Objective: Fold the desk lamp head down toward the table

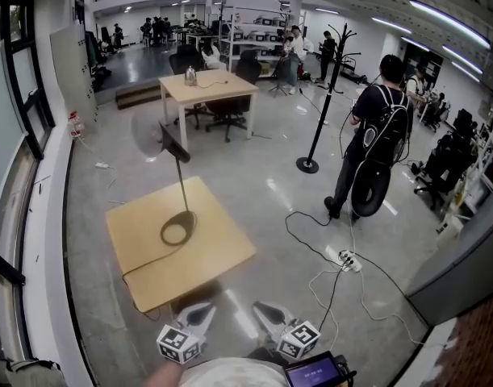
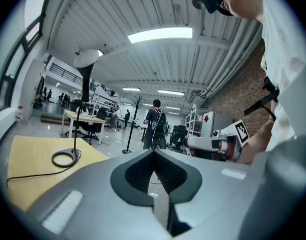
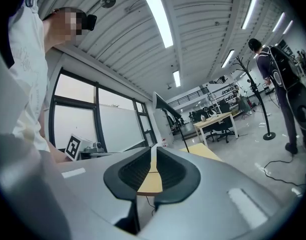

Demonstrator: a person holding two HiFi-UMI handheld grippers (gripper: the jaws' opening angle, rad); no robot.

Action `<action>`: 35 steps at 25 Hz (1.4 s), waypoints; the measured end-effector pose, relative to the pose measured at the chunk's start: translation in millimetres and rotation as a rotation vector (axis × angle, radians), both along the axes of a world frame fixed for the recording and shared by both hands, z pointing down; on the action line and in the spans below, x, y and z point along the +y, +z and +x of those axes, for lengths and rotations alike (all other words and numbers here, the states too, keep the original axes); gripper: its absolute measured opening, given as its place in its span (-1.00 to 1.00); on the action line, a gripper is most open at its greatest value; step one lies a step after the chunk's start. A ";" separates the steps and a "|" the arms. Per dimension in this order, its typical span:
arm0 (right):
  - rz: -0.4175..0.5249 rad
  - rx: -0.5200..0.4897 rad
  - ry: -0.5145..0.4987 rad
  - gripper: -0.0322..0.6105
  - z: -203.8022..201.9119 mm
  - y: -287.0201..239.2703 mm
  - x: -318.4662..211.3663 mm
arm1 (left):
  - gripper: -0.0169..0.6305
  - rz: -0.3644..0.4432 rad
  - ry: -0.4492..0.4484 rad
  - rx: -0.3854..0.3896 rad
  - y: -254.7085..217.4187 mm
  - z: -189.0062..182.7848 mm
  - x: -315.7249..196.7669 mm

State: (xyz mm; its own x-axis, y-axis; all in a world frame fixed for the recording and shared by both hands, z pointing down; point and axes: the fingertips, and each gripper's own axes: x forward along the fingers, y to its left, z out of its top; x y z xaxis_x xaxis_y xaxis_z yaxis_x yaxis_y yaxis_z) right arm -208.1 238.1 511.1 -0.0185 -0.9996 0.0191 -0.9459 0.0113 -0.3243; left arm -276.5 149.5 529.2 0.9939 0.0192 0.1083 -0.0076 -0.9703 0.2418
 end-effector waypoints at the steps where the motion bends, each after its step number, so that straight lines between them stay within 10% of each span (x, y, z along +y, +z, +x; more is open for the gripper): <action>1: -0.001 -0.004 -0.002 -0.75 0.6 -0.4 -2.1 | -0.94 -0.002 -0.003 -0.001 0.0 0.5 -1.5; 19: -0.004 -0.003 -0.109 -0.86 67.3 -3.9 -62.6 | -0.94 -0.008 -0.134 -0.001 -5.6 51.6 -51.7; 35: -0.020 0.020 -0.204 -0.86 193.0 -3.1 -85.7 | -0.94 0.009 -0.210 -0.023 -15.2 176.0 -65.7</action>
